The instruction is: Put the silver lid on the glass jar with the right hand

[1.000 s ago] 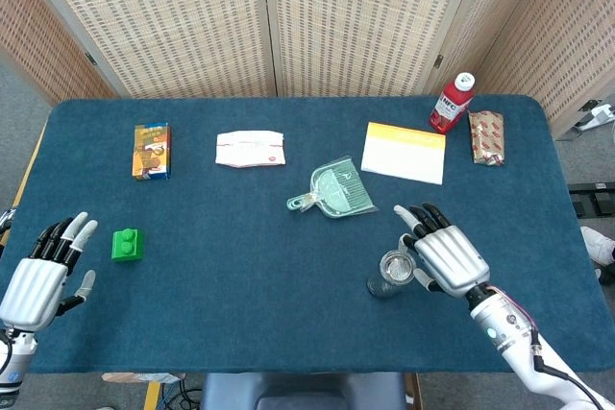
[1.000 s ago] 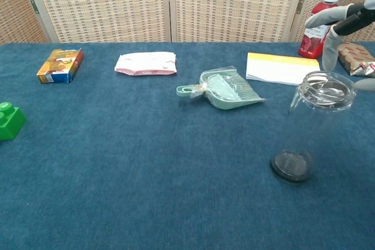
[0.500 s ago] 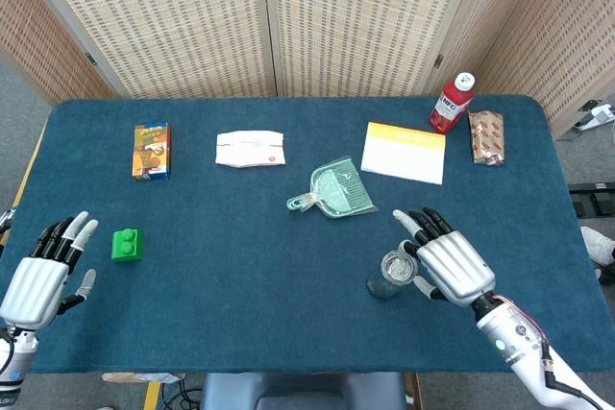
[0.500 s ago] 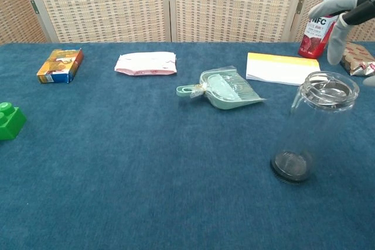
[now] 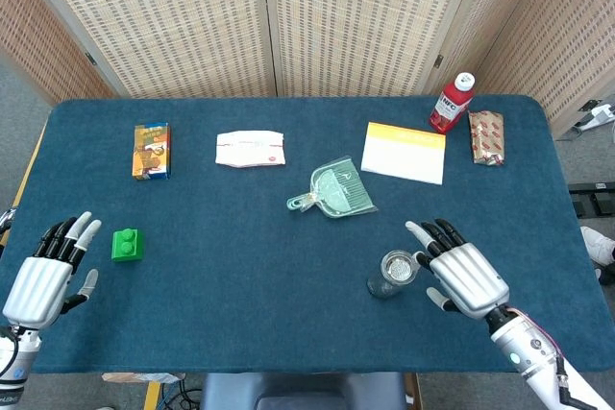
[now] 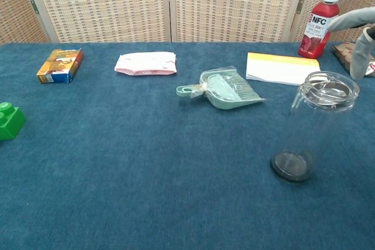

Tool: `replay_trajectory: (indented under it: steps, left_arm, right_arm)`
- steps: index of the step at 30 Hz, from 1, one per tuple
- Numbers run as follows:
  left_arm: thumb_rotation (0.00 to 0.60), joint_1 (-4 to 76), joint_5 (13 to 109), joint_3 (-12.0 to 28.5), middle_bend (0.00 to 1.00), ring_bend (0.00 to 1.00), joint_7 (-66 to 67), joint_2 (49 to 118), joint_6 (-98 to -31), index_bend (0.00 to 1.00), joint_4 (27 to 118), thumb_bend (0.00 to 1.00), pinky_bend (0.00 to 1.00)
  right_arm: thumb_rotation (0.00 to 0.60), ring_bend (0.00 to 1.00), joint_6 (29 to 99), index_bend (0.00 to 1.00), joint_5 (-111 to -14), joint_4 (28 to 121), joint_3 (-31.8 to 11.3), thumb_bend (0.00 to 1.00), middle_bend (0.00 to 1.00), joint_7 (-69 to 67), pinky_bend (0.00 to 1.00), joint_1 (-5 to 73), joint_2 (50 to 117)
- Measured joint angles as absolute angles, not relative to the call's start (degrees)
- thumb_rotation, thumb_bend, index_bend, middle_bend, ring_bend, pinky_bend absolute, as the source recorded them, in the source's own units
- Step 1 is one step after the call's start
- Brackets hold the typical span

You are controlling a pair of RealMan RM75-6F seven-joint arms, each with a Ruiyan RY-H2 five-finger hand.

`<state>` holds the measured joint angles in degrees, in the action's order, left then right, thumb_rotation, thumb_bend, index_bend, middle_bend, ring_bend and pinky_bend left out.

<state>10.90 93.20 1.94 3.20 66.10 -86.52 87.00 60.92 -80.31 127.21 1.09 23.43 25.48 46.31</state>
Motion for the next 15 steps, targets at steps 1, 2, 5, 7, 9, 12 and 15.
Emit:
replay_trajectory:
  steps: [1,2,5,7,9,12,15]
  left_arm:
    - [0.600,10.90,93.21,1.93,0.00,0.00,3.14,66.09,-86.54,0.00,87.01,0.42,0.07]
    - [0.600,10.88,93.23,1.93,0.00,0.00,3.04,66.06,-86.58,0.00,87.02,0.42,0.07]
    - [0.600,10.87,93.24,1.93,0.00,0.00,2.82,66.00,-86.64,0.00,87.04,0.42,0.07]
    - [0.600,10.87,93.25,1.93,0.00,0.00,2.69,65.97,-86.65,0.00,87.03,0.42,0.07]
    - [0.600,10.86,93.25,1.91,0.00,0.00,2.56,65.91,-86.68,0.00,87.07,0.42,0.07]
    - [0.600,10.84,93.30,1.92,0.00,0.00,2.34,65.85,-86.79,0.00,87.09,0.42,0.07]
    - [0.600,10.82,93.36,1.88,0.00,0.00,2.26,65.80,-86.84,0.00,87.12,0.42,0.07]
  right_arm:
    - [0.600,0.00,60.62,0.41,-79.98,126.88,0.99,0.32,0.00,23.33,0.00,25.57,46.54]
    - [0.600,0.00,60.39,0.41,-79.74,126.66,0.88,0.32,0.00,23.22,0.00,25.66,46.73]
    - [0.600,0.00,59.66,0.41,-79.19,126.12,0.53,0.32,0.00,22.85,0.00,26.03,47.23]
    - [0.600,0.00,59.25,0.41,-78.94,125.88,0.36,0.32,0.00,22.79,0.00,26.23,47.52]
    - [0.600,0.00,59.00,0.41,-78.68,125.76,0.25,0.32,0.00,22.84,0.00,26.36,47.69]
    - [0.600,0.00,58.84,0.41,-78.35,125.66,0.16,0.32,0.00,23.17,0.00,26.43,47.88]
    - [0.600,0.00,58.80,0.41,-78.05,125.62,0.13,0.32,0.00,23.57,0.00,26.40,48.00]
